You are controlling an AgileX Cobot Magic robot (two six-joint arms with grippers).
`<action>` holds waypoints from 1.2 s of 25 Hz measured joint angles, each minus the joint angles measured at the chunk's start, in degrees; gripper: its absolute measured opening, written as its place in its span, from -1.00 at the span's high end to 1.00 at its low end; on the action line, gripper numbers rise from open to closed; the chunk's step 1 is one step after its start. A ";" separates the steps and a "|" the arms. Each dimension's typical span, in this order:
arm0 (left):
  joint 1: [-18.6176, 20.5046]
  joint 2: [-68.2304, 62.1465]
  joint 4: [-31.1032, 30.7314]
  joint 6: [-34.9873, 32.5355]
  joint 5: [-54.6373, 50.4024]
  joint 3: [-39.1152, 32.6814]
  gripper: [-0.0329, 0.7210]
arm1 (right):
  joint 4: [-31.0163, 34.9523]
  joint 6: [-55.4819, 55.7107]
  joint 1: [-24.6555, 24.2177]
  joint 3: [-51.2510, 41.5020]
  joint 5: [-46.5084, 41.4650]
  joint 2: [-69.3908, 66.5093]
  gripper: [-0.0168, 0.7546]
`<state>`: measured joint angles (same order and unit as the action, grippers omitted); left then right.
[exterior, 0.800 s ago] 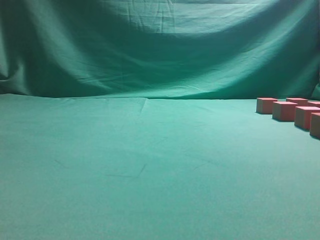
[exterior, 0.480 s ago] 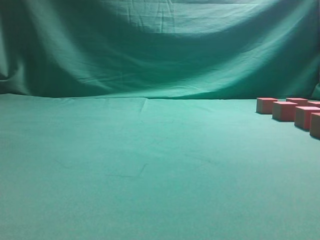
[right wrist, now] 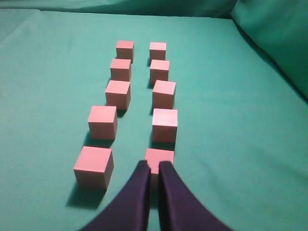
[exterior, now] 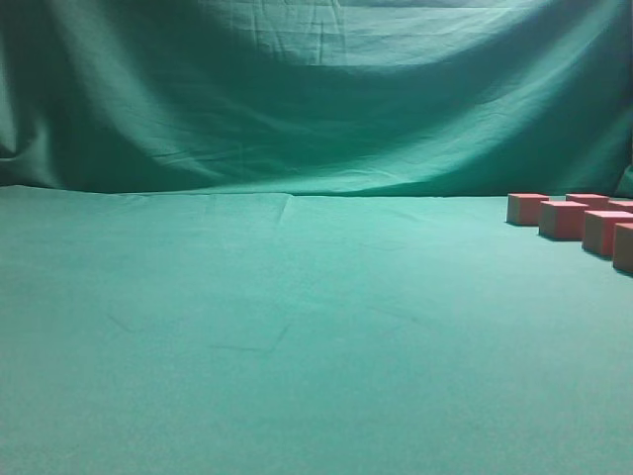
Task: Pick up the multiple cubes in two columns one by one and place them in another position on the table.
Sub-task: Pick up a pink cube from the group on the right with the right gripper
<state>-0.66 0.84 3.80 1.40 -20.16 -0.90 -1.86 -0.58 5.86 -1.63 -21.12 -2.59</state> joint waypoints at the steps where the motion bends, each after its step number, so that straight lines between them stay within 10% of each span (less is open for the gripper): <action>1: 0.00 0.00 0.00 0.00 0.00 0.00 0.91 | 0.00 0.00 0.00 0.00 0.00 0.00 0.83; 12: 0.00 0.00 0.00 0.00 0.00 0.00 0.91 | 0.37 0.00 0.00 0.00 0.99 0.00 0.83; 21: 0.00 0.00 0.00 0.00 0.00 0.00 0.91 | 9.37 1.58 0.00 0.07 22.04 0.00 0.83; 30: 0.00 0.00 0.00 0.00 0.00 0.00 0.91 | 8.69 -0.09 0.00 20.29 0.17 -13.02 0.83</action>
<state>-0.66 0.84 3.80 1.40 -20.16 -0.90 6.82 -0.67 5.86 18.66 -20.95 -15.61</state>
